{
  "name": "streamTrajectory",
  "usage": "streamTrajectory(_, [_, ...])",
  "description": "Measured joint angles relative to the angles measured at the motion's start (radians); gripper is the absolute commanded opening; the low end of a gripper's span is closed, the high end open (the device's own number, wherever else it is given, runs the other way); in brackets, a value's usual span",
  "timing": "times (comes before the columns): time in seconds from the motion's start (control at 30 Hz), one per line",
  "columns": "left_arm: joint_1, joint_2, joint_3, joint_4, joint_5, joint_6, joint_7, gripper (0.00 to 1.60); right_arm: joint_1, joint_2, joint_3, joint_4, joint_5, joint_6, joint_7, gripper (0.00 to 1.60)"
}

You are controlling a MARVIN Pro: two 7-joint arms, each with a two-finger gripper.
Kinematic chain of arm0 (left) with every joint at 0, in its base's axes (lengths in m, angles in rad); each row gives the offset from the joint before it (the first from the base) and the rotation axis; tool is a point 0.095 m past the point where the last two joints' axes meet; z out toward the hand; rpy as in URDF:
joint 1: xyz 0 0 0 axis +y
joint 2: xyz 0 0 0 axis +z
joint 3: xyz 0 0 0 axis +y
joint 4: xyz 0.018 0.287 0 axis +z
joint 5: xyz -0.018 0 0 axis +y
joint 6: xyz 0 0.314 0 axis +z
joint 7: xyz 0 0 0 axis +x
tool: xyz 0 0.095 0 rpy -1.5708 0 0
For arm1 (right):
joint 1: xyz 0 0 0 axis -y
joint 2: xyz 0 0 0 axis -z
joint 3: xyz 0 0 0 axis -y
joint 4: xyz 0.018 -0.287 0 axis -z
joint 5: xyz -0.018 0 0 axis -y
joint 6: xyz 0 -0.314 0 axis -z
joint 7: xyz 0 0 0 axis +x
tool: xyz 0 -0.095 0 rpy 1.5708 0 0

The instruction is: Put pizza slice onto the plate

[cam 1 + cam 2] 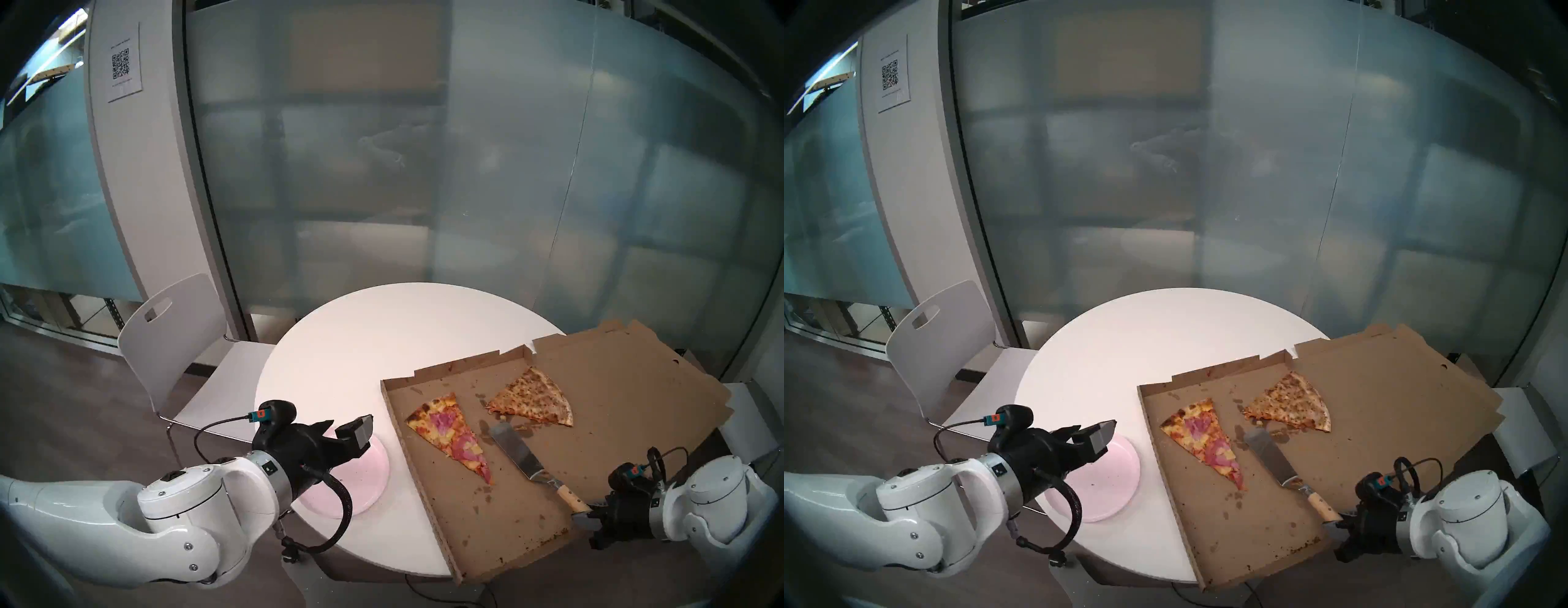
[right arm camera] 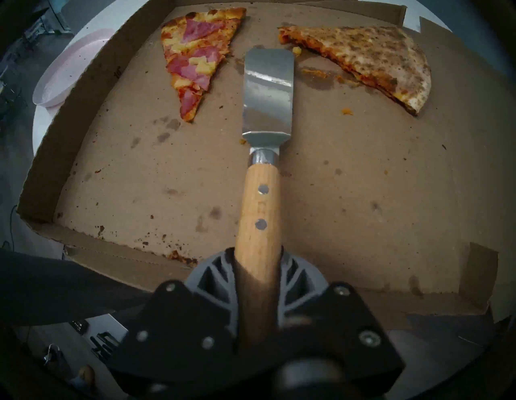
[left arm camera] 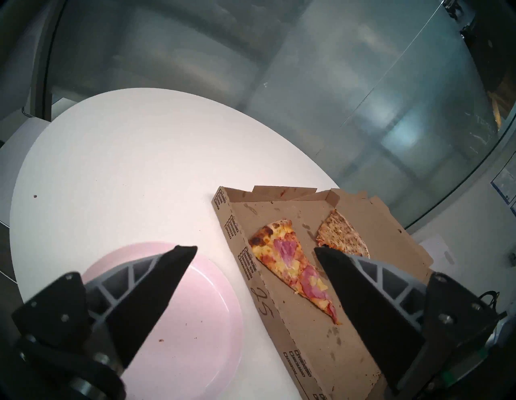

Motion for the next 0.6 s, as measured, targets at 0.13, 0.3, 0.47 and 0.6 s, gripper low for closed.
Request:
streamTrajectory(0.13, [-0.001, -0.018, 0.014, 0.000, 0.019, -0.006, 0.023, 1.60, 0.011, 0.028, 0.004, 0.025, 0.001, -0.007, 0.030, 0.00])
streamTrajectory(0.3, [-0.003, -0.037, 0.027, 0.000, 0.040, -0.013, 0.047, 1.60, 0.020, 0.058, 0.001, 0.049, 0.001, -0.017, 0.059, 0.00])
streamTrajectory(0.47, [-0.004, -0.052, 0.037, 0.000, 0.061, -0.023, 0.073, 1.60, 0.031, 0.086, -0.021, 0.073, 0.001, -0.027, 0.083, 0.00])
streamTrajectory(0.6, [-0.006, -0.060, 0.037, 0.000, 0.075, -0.033, 0.092, 1.60, 0.042, 0.108, -0.043, 0.088, 0.001, -0.034, 0.097, 0.00])
